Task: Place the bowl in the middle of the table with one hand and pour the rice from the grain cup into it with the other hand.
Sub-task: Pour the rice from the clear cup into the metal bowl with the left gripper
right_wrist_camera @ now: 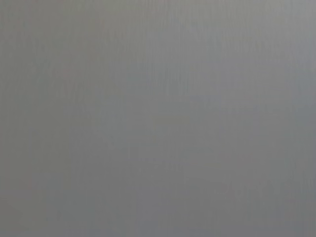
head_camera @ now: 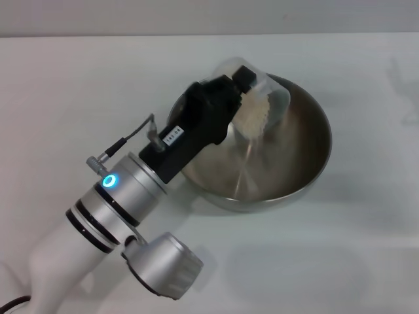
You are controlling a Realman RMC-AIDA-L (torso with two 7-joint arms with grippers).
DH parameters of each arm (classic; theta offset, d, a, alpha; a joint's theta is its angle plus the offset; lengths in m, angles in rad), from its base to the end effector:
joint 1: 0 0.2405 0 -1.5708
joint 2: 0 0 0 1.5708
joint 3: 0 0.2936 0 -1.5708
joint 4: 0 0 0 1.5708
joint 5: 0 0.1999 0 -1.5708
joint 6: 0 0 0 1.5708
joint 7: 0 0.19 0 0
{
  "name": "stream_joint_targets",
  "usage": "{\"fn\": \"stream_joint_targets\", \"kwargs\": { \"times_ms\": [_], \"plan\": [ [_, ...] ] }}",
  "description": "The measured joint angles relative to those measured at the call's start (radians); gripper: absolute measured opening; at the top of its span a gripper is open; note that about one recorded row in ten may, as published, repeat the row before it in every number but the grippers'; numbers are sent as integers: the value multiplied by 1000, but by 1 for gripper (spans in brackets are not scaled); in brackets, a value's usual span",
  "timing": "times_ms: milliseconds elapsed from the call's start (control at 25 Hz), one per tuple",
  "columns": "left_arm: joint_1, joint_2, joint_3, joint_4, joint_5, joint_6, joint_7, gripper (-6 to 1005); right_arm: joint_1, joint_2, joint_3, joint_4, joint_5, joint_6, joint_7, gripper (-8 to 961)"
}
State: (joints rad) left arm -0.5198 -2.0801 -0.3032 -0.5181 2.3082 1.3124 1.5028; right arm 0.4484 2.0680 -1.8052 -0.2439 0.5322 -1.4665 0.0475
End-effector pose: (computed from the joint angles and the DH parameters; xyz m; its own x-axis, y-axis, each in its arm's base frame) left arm -0.1652 0.3233 -0.1346 0.4379 -0.7611 -0.4785 -0.5563 0.1887 -0.8093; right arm 0.2906 0.3923 0.0564 0.6544 0.4810 -0.5835 -0.6591 -0.0153 -0.7519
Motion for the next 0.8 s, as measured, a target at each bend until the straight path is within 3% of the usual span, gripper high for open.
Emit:
{"fn": "stream_joint_targets", "kwargs": {
  "times_ms": [800],
  "plan": [
    [-6, 0, 0, 3, 34, -63, 453, 20, 3, 0, 0, 3, 0, 0, 0, 762]
  ]
}}
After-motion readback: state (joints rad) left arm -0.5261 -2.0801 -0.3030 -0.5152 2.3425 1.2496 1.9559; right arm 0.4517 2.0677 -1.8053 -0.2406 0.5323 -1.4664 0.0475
